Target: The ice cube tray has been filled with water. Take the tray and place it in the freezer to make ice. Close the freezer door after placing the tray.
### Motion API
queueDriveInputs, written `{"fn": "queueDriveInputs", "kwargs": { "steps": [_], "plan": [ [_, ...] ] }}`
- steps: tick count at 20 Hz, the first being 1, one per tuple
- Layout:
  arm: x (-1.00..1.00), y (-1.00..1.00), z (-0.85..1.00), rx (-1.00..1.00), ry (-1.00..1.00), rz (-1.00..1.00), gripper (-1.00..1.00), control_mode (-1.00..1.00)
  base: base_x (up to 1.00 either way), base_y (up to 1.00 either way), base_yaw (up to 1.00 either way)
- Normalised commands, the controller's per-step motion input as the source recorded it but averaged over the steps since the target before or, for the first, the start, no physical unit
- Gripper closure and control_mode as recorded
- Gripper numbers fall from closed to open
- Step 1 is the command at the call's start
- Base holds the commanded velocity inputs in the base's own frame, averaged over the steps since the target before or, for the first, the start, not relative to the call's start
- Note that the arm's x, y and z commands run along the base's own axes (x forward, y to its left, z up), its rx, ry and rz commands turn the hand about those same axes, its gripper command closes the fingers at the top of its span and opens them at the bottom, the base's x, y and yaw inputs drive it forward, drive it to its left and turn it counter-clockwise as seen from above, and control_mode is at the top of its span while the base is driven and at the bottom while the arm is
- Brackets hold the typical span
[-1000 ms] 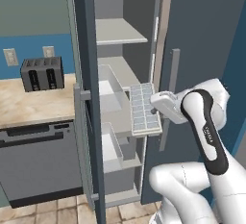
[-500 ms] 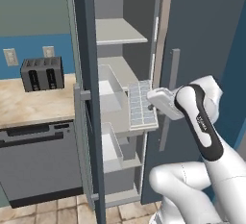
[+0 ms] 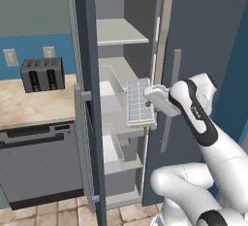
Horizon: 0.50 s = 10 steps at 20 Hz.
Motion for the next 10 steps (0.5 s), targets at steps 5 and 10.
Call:
{"fn": "queueDriveInputs", "kwargs": {
  "steps": [5, 10],
  "plan": [
    [0.36, 0.08, 0.00, 0.00, 0.00, -0.03, 1.00, -1.00, 0.00, 0.00, 0.00],
    [0.35, 0.07, 0.01, 0.00, 0.00, -0.03, 1.00, -1.00, 0.00, 0.00, 0.00]
  ]
}}
